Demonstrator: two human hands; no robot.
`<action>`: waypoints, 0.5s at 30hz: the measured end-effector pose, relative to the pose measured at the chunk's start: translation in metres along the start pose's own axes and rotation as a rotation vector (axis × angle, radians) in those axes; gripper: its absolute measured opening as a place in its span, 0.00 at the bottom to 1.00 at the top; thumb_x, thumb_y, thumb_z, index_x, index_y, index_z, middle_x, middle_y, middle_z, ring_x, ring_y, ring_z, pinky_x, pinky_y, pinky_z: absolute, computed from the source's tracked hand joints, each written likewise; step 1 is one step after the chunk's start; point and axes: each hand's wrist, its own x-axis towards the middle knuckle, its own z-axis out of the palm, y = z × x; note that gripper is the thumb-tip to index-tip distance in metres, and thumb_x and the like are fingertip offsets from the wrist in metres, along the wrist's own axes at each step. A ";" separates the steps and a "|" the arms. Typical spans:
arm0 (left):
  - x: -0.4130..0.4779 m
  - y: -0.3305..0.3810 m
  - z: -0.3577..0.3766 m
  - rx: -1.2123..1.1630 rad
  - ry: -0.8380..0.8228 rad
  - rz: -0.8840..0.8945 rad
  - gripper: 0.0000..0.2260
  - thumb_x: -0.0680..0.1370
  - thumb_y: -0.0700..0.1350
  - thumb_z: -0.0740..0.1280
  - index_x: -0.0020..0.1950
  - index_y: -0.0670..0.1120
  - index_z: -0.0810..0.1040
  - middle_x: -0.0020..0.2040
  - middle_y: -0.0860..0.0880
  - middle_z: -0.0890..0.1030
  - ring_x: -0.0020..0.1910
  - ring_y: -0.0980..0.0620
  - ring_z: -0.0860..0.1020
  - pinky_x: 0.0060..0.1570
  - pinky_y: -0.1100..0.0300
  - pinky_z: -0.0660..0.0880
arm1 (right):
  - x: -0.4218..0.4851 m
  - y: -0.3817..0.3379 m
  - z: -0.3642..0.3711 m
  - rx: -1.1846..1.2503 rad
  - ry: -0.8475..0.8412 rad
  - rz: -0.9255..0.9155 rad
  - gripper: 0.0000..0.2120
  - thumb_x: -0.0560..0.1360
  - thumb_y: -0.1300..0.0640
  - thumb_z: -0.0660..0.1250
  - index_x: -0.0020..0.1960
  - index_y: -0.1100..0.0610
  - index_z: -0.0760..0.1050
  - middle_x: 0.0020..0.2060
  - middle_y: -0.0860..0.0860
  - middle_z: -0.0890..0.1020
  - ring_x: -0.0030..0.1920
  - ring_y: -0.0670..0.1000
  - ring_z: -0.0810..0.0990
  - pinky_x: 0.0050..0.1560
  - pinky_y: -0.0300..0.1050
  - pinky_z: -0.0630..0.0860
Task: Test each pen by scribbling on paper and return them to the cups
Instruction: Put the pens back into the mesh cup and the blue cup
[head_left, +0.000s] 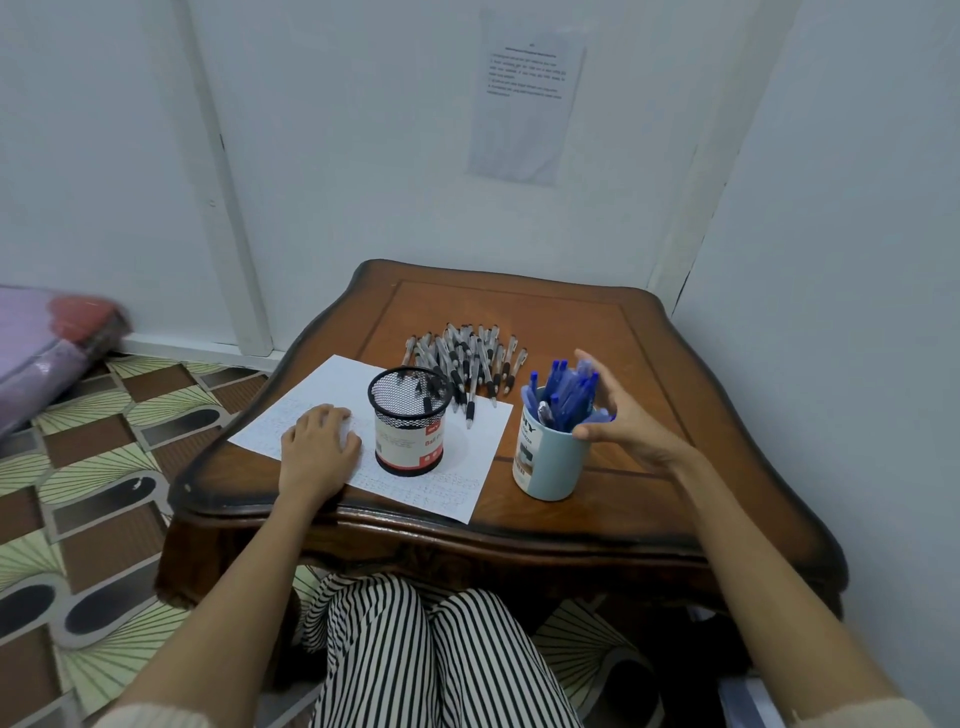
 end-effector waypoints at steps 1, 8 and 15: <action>0.000 0.000 0.000 -0.001 0.002 0.000 0.18 0.80 0.48 0.58 0.69 0.45 0.68 0.72 0.44 0.66 0.71 0.45 0.63 0.69 0.47 0.58 | 0.001 -0.002 0.004 0.011 0.025 -0.007 0.60 0.53 0.45 0.80 0.75 0.46 0.48 0.76 0.49 0.53 0.73 0.50 0.58 0.65 0.43 0.64; 0.001 -0.001 0.000 0.003 -0.006 0.002 0.18 0.80 0.48 0.58 0.69 0.45 0.68 0.72 0.44 0.66 0.71 0.45 0.63 0.69 0.46 0.58 | 0.019 -0.015 0.027 -0.184 0.329 -0.164 0.35 0.65 0.54 0.77 0.66 0.41 0.64 0.65 0.49 0.72 0.62 0.48 0.71 0.57 0.43 0.71; 0.001 -0.002 0.001 0.001 -0.005 -0.002 0.18 0.80 0.48 0.58 0.69 0.46 0.68 0.72 0.44 0.66 0.71 0.45 0.64 0.70 0.46 0.58 | 0.028 -0.008 0.047 -0.340 0.621 -0.347 0.07 0.71 0.63 0.70 0.46 0.53 0.78 0.48 0.53 0.82 0.45 0.38 0.75 0.44 0.25 0.72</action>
